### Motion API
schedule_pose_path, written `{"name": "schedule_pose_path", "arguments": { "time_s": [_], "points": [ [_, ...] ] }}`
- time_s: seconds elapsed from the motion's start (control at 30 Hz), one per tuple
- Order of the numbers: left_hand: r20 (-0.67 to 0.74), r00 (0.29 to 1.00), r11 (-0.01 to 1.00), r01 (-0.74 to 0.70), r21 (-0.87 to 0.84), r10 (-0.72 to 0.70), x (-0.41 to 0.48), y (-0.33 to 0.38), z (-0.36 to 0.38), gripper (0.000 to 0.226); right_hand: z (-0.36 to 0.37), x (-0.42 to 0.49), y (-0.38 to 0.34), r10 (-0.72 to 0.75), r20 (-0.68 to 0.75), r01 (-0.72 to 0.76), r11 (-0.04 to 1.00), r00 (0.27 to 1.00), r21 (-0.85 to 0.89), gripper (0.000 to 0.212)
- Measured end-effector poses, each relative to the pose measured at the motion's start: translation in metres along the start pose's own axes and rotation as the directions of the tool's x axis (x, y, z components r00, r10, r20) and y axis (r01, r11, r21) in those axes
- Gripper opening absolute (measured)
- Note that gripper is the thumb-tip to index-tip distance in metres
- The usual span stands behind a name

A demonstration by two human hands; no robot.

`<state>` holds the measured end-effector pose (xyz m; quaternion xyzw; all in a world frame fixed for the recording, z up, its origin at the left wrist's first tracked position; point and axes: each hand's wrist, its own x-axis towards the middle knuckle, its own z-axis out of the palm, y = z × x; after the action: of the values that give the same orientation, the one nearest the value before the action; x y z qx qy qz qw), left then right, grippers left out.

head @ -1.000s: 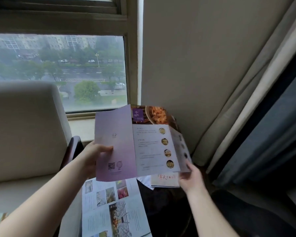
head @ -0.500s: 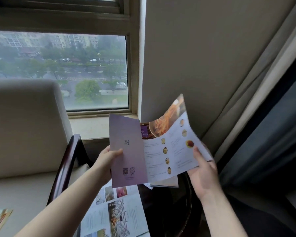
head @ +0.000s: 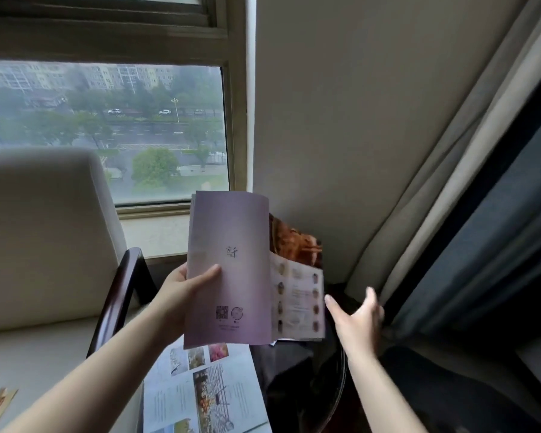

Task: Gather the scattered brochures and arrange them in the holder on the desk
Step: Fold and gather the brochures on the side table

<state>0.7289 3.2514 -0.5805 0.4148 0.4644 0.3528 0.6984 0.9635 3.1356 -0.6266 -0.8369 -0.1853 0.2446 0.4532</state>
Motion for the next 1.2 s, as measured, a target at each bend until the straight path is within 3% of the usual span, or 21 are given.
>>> {"name": "schedule_pose_path", "arguments": {
  "time_s": [0.03,0.1,0.13,0.2,0.27,0.33,0.4,0.43,0.5,0.57,0.6,0.67,0.73,0.77,0.83,0.9,0.97,1.1,1.2],
  "points": [
    [0.016,1.000,1.000,-0.007,0.012,0.007,-0.002,0.001,0.001,0.014,0.000,-0.003,-0.004,-0.009,0.147,-0.014,0.988,0.989,0.154,0.065],
    [0.038,0.999,0.999,-0.017,0.037,0.015,-0.005,0.000,0.007,0.026,0.004,-0.013,-0.019,-0.037,0.488,-0.176,0.907,0.872,0.383,0.059],
    [0.042,0.999,0.999,-0.019,0.046,0.017,-0.006,-0.001,0.011,0.034,0.007,-0.016,-0.025,-0.059,0.617,-0.249,0.881,0.785,0.402,0.063],
    [0.059,0.998,0.998,-0.013,0.054,0.010,-0.007,-0.003,0.019,0.045,0.015,-0.023,-0.038,-0.132,0.733,-0.243,0.892,0.667,0.382,0.060],
    [0.128,0.991,1.000,0.023,0.020,-0.026,-0.008,-0.003,0.025,0.045,0.023,-0.028,-0.047,-0.156,0.743,-0.211,0.903,0.651,0.375,0.062],
    [0.213,0.972,0.995,0.100,-0.001,-0.097,-0.010,-0.001,0.031,0.041,0.027,-0.029,-0.053,-0.144,0.714,-0.237,0.883,0.685,0.406,0.062],
    [0.243,0.961,0.990,0.138,-0.013,-0.131,-0.009,0.002,0.034,0.043,0.024,-0.026,-0.056,-0.127,0.663,-0.255,0.857,0.737,0.448,0.045],
    [0.207,0.971,0.991,0.128,-0.030,-0.119,-0.007,0.001,0.034,0.044,0.020,-0.022,-0.058,-0.116,0.649,-0.273,0.841,0.752,0.466,0.037],
    [0.005,0.994,0.993,0.112,-0.043,-0.112,-0.002,-0.008,0.030,0.050,0.006,-0.015,-0.062,-0.110,0.664,-0.337,0.793,0.740,0.507,0.033],
    [-0.216,0.942,0.964,0.266,0.006,-0.259,-0.001,-0.027,0.023,0.058,-0.011,-0.008,-0.065,-0.160,0.695,-0.363,0.760,0.701,0.540,0.039],
    [-0.224,0.893,0.912,0.408,0.033,-0.391,-0.004,-0.039,0.020,0.069,-0.018,-0.005,-0.067,-0.193,0.708,-0.355,0.758,0.680,0.548,0.040],
    [-0.035,0.762,0.762,0.647,0.026,-0.646,-0.014,-0.064,0.020,0.102,-0.027,0.000,-0.068,-0.244,0.714,-0.339,0.750,0.656,0.568,0.042],
    [0.232,0.665,0.665,0.741,-0.087,-0.710,-0.021,-0.080,0.026,0.130,-0.033,0.004,-0.069,-0.261,0.716,-0.327,0.753,0.648,0.570,0.047],
    [0.325,0.655,0.638,0.750,-0.172,-0.682,-0.021,-0.084,0.030,0.135,-0.036,0.006,-0.069,-0.257,0.719,-0.316,0.766,0.646,0.559,0.050],
    [0.387,0.719,0.595,0.695,-0.403,-0.577,-0.017,-0.082,0.041,0.129,-0.041,0.008,-0.066,-0.240,0.721,-0.301,0.790,0.651,0.534,0.052],
    [0.265,0.840,0.543,0.515,-0.664,-0.473,-0.007,-0.071,0.047,0.110,-0.046,0.010,-0.059,-0.218,0.715,-0.300,0.798,0.665,0.522,0.049],
    [0.123,0.890,0.557,0.378,-0.740,-0.440,0.005,-0.055,0.044,0.089,-0.053,0.013,-0.050,-0.191,0.693,-0.305,0.794,0.696,0.525,0.044],
    [-0.029,0.832,0.754,0.487,-0.440,-0.554,0.011,-0.058,0.042,0.051,-0.068,0.018,-0.034,-0.152,0.665,-0.346,0.758,0.731,0.553,0.048],
    [-0.071,0.738,0.741,0.664,-0.102,-0.671,-0.008,-0.096,0.056,0.055,-0.073,0.018,-0.032,-0.154,0.677,-0.387,0.720,0.720,0.576,0.044]
  ]
}}
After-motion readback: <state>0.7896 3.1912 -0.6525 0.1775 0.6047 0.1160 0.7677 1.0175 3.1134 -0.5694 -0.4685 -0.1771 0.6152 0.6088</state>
